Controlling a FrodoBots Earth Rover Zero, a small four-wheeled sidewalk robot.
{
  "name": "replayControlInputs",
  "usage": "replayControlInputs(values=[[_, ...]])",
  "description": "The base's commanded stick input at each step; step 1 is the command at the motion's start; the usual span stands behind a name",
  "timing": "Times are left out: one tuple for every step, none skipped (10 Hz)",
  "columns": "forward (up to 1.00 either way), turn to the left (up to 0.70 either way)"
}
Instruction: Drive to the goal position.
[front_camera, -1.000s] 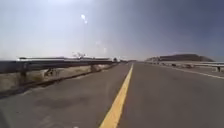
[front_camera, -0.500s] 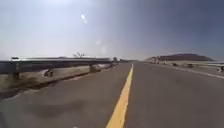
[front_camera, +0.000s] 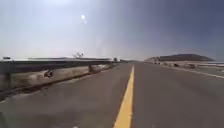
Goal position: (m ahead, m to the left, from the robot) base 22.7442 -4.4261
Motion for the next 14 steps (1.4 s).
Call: replayControlInputs(values=[[0.5,0.0],[0.5,0.0],[0.5,0.0],[0.5,0.0],[0.5,0.0],[0.5,0.0],[0.5,0.0],[0.5,-0.03],[0.5,-0.28],[0.5,-0.47],[0.5,-0.24],[0.5,0.0],[0.5,0.0],[0.5,0.0]])
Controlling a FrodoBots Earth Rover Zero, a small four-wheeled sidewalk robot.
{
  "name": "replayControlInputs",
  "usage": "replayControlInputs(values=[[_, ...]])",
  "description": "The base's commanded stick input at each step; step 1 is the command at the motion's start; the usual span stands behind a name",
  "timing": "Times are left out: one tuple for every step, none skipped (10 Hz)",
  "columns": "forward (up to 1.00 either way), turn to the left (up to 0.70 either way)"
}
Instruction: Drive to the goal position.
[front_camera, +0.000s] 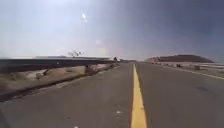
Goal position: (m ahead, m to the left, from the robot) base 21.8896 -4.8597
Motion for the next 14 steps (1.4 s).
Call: replayControlInputs(values=[[0.5,0.0],[0.5,0.0],[0.5,0.0],[0.5,0.0],[0.5,0.0],[0.5,0.0],[0.5,0.0],[0.5,0.0],[0.5,0.0],[0.5,0.0],[0.5,0.0],[0.5,0.0],[0.5,0.0],[0.5,0.0]])
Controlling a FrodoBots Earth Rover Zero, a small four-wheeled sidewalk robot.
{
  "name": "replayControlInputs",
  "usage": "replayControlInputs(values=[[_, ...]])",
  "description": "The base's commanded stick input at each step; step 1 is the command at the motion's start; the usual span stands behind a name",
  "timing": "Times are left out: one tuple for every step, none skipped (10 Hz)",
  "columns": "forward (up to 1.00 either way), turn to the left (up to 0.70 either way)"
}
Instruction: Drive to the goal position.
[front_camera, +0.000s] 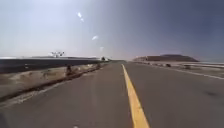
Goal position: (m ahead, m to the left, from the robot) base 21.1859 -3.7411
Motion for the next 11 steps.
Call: replayControlInputs(values=[[0.5,0.0],[0.5,0.0],[0.5,0.0],[0.5,0.0],[0.5,0.0],[0.5,0.0],[0.5,0.0],[0.5,0.0],[0.5,0.0],[0.5,0.0],[0.5,0.0]])
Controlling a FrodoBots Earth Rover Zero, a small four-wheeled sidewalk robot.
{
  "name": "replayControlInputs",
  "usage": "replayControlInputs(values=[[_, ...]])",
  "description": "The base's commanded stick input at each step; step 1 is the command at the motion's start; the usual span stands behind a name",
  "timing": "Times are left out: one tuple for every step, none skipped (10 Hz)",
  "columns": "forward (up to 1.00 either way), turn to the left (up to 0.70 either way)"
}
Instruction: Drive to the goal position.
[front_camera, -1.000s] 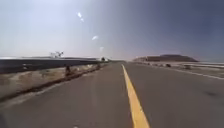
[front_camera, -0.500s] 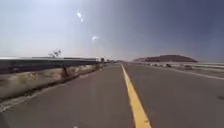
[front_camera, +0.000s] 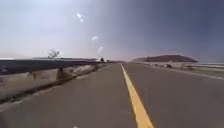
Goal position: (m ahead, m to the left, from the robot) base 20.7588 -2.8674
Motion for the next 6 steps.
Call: replayControlInputs(values=[[0.5,0.0],[0.5,0.0],[0.5,0.0],[0.5,0.0],[0.5,0.0],[0.5,0.0]])
